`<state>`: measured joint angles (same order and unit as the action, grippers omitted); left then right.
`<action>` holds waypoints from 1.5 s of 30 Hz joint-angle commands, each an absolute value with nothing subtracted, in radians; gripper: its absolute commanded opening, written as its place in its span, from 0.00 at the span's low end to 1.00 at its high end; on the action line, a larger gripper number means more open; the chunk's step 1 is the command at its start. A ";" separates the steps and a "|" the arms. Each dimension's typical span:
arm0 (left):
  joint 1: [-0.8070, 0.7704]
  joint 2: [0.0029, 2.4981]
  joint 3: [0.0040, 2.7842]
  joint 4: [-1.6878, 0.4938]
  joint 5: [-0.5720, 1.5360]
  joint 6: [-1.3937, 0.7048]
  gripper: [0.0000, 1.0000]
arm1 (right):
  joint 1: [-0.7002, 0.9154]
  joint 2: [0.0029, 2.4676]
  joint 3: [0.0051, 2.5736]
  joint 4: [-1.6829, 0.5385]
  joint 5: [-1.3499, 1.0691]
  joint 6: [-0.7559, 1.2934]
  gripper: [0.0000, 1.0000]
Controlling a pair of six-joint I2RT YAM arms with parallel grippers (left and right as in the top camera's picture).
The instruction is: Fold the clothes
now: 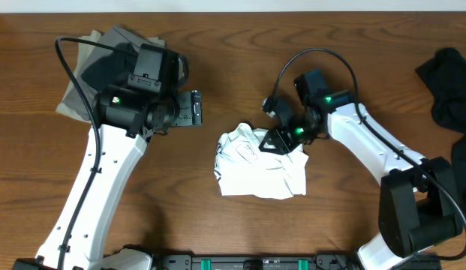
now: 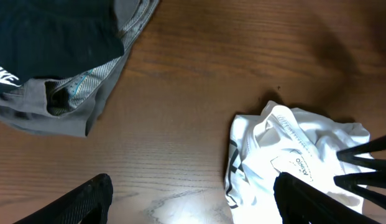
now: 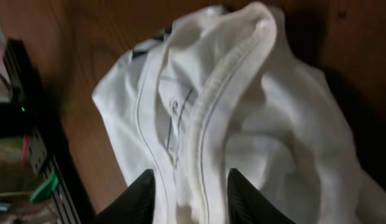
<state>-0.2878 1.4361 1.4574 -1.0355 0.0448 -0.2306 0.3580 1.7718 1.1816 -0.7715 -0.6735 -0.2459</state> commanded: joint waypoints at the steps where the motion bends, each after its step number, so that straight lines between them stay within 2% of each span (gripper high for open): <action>1: -0.284 1.425 1.455 -1.035 0.033 -0.219 0.85 | 0.389 1.755 1.183 -0.747 -0.639 -0.195 0.40; 6: -0.284 1.425 1.455 -1.035 0.033 -0.219 0.84 | 0.429 1.755 1.182 -0.739 -0.497 -0.150 0.45; 16: -0.284 1.425 1.455 -1.041 0.034 -0.219 0.84 | 0.459 1.784 1.180 -0.736 -0.443 -0.115 0.38; 17: -0.284 1.425 1.455 -1.042 0.034 -0.219 0.84 | 0.459 1.799 1.180 -0.736 -0.442 -0.112 0.33; 18: -0.284 1.425 1.455 -1.042 0.034 -0.219 0.84 | 0.459 1.811 1.180 -0.736 -0.461 -0.109 0.22; 19: -0.284 1.425 1.455 -1.042 0.034 -0.219 0.85 | 0.459 1.818 1.180 -0.736 -0.488 -0.110 0.17; 25: -0.284 1.425 1.455 -1.043 0.033 -0.218 0.85 | 0.458 1.791 1.182 -0.742 -0.672 -0.202 0.01; 29: -0.284 1.425 1.455 -1.043 0.033 -0.218 0.84 | 0.450 1.700 1.183 -0.785 -0.571 -0.204 0.01; 33: -0.284 1.425 1.455 -1.043 0.033 -0.218 0.85 | 0.414 1.572 1.183 -0.858 -0.167 -0.052 0.01; 34: -0.284 1.425 1.455 -1.042 0.033 -0.218 0.84 | 0.405 1.553 1.183 -0.866 -0.139 -0.054 0.01; 37: -0.284 1.425 1.455 -1.042 0.033 -0.218 0.85 | 0.385 1.526 1.183 -0.863 -0.206 -0.069 0.02; 39: -0.284 1.425 1.455 -1.039 0.033 -0.218 0.85 | 0.384 1.539 1.180 -0.844 -0.279 -0.069 0.15; 45: -0.284 1.425 1.455 -1.039 0.033 -0.218 0.85 | 0.418 1.672 1.180 -0.771 -0.470 -0.106 0.26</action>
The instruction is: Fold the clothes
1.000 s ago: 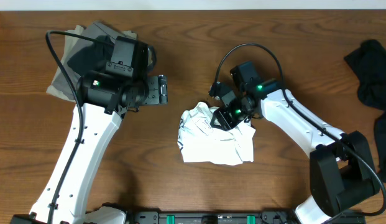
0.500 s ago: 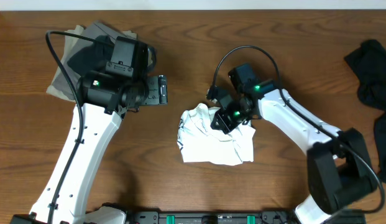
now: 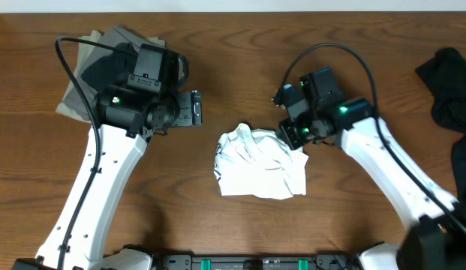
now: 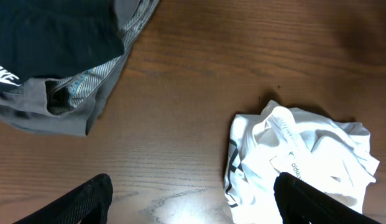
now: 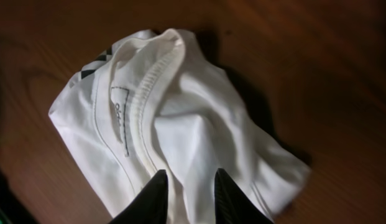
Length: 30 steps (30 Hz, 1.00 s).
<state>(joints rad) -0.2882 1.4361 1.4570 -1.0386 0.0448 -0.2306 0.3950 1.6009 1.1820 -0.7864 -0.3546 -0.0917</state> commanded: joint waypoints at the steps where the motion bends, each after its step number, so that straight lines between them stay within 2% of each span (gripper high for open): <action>1: -0.284 1.425 1.455 -1.039 0.033 -0.218 0.85 | 0.428 1.703 1.180 -0.759 -0.496 -0.106 0.28; 7: -0.284 1.425 1.455 -1.039 0.033 -0.218 0.85 | 0.481 1.831 1.180 -0.729 -0.572 -0.106 0.31; 14: -0.284 1.425 1.455 -1.038 0.033 -0.218 0.85 | 0.524 1.824 1.180 -0.748 -0.625 -0.163 0.01; 16: -0.284 1.425 1.455 -1.039 0.033 -0.218 0.85 | 0.517 1.808 1.180 -0.756 -0.542 -0.141 0.01; 24: -0.284 1.425 1.455 -1.039 0.033 -0.218 0.85 | 0.436 1.606 1.182 -0.880 0.035 0.075 0.01; 30: -0.284 1.425 1.455 -1.039 0.033 -0.218 0.85 | 0.397 1.550 1.181 -0.945 0.010 0.075 0.01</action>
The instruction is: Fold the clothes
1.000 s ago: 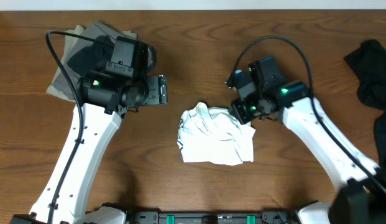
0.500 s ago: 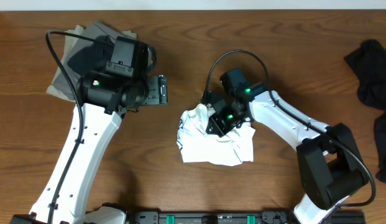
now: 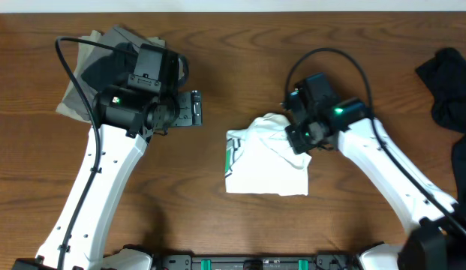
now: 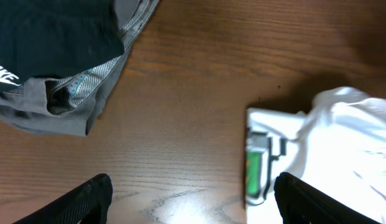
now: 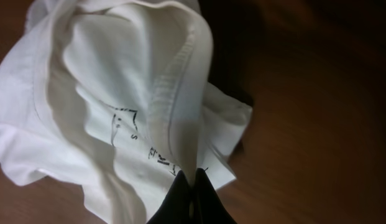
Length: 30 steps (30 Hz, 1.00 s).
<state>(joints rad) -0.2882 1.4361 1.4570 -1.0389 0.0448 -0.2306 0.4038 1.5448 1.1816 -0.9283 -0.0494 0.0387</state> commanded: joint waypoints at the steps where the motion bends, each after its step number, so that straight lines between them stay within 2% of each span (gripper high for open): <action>1: -0.284 1.425 1.455 -1.039 0.033 -0.219 0.85 | 0.397 1.558 1.180 -0.956 0.011 0.075 0.01; 7: -0.284 1.425 1.455 -1.060 0.033 -0.219 0.85 | 0.395 1.632 1.153 -0.971 0.051 0.139 0.03; 9: -0.284 1.425 1.455 -1.071 0.033 -0.219 0.85 | 0.390 1.660 1.139 -0.992 0.121 0.215 0.09; 12: -0.284 1.425 1.455 -1.084 0.033 -0.219 0.85 | 0.373 1.689 1.132 -1.054 0.271 0.389 0.08; 15: -0.285 1.425 1.453 -1.085 0.034 -0.219 0.85 | 0.345 1.682 1.132 -1.069 0.260 0.403 0.09; 18: -0.285 1.425 1.441 -1.084 0.054 -0.220 0.85 | 0.316 1.656 1.133 -1.049 0.151 0.340 0.07; 22: -0.285 1.429 1.404 -1.075 0.107 -0.220 0.85 | 0.314 1.573 1.133 -0.947 -0.187 0.045 0.08; 24: -0.286 1.439 1.385 -1.058 0.138 -0.223 0.85 | 0.321 1.533 1.133 -0.897 -0.347 -0.066 0.14; 26: -0.286 1.453 1.360 -1.026 0.185 -0.223 0.85 | 0.328 1.516 1.133 -0.847 -0.408 -0.065 0.24; 30: -0.287 1.499 1.330 -0.966 0.302 -0.222 0.85 | 0.350 1.542 1.132 -0.769 -0.439 -0.030 0.34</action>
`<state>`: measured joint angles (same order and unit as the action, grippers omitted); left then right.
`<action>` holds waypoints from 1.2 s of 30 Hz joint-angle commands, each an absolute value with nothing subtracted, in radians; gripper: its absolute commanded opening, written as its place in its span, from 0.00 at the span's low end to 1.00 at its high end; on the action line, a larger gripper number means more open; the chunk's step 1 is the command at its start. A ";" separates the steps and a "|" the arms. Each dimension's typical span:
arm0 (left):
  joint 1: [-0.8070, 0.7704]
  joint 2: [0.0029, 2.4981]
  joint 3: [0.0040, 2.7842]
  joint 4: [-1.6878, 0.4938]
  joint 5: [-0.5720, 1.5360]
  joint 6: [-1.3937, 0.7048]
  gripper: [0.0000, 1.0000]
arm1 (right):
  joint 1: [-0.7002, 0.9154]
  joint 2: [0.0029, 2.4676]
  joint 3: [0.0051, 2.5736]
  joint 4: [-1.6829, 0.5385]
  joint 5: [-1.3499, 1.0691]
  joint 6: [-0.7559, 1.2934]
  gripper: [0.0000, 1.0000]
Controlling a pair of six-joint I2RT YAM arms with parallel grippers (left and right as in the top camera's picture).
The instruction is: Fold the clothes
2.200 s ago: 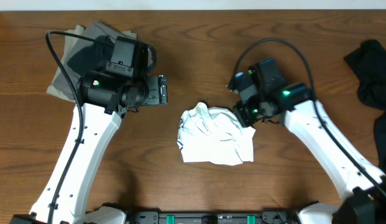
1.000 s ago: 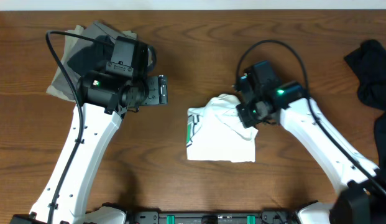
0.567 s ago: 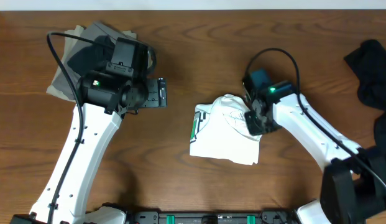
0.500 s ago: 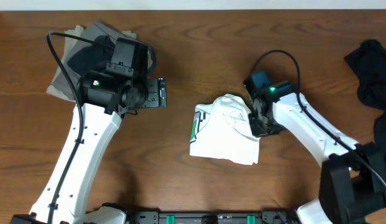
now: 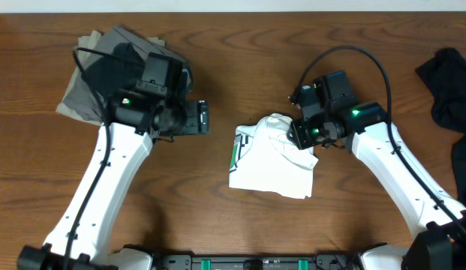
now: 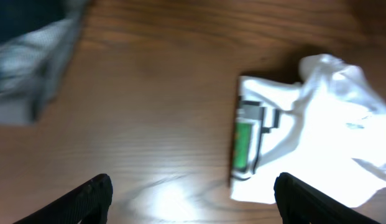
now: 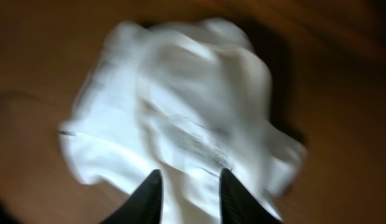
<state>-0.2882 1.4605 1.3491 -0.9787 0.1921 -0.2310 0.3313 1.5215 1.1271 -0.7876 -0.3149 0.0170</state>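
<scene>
A crumpled white shirt [image 5: 272, 159] lies mid-table, with a green print [image 5: 235, 154] along its left edge. In the left wrist view the shirt [image 6: 304, 143] and the print [image 6: 243, 138] are blurred. My right gripper [image 5: 299, 135] hovers over the shirt's upper right part; its fingers [image 7: 154, 194] stand apart above the cloth [image 7: 180, 118], holding nothing. My left gripper [image 5: 203, 118] is open over bare wood left of the shirt, and the same gripper [image 6: 193, 196] shows its fingers wide apart.
A pile of grey and dark clothes [image 5: 105, 64] sits at the far left corner, behind the left arm. A black garment [image 5: 447, 82] lies at the right edge. Bare wooden table [image 5: 233, 60] surrounds the shirt.
My right gripper was shut on the shirt's collar; now it is open above the shirt. The shirt lies slightly further right. My left gripper has moved right, nearer the shirt.
First my right gripper was open and low at the crumpled shirt's collar. Then it was open and higher above it. Then it was shut on the collar, with the shirt turned to show a green print at its left edge. Now the shirt is let go.
</scene>
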 commanded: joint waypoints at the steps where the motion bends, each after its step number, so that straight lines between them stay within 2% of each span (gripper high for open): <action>1: -0.287 1.514 1.330 -0.962 0.313 -0.223 0.85 | 0.357 1.560 1.131 -0.751 -0.440 -0.029 0.36; 9: -0.287 1.542 1.330 -0.939 0.325 -0.222 0.85 | 0.381 1.732 1.131 -0.686 -0.596 -0.025 0.31; 10: -0.287 1.542 1.330 -0.939 0.325 -0.222 0.85 | 0.385 1.746 1.131 -0.685 -0.596 -0.024 0.29; 13: -0.287 1.542 1.330 -0.939 0.325 -0.222 0.85 | 0.398 1.751 1.131 -0.693 -0.616 -0.051 0.01; 16: -0.287 1.542 1.330 -0.936 0.324 -0.222 0.85 | 0.396 1.693 1.131 -0.761 -0.576 -0.094 0.02; 22: -0.287 1.542 1.330 -0.928 0.324 -0.222 0.85 | 0.380 1.548 1.131 -0.980 -0.220 -0.033 0.01; 26: -0.287 1.542 1.330 -0.910 0.324 -0.221 0.85 | 0.376 1.539 1.125 -1.064 -0.191 -0.018 0.01; 27: -0.287 1.542 1.330 -0.906 0.324 -0.222 0.85 | 0.376 1.541 1.117 -1.062 -0.191 -0.011 0.04; 29: -0.287 1.542 1.330 -0.901 0.324 -0.222 0.85 | 0.377 1.542 1.091 -1.040 -0.191 0.012 0.17; 34: -0.287 1.542 1.330 -0.901 0.325 -0.222 0.85 | 0.350 1.536 1.076 -0.986 -0.163 0.068 0.21; 36: -0.287 1.543 1.330 -0.903 0.325 -0.222 0.85 | 0.324 1.523 1.078 -0.945 -0.170 0.088 0.28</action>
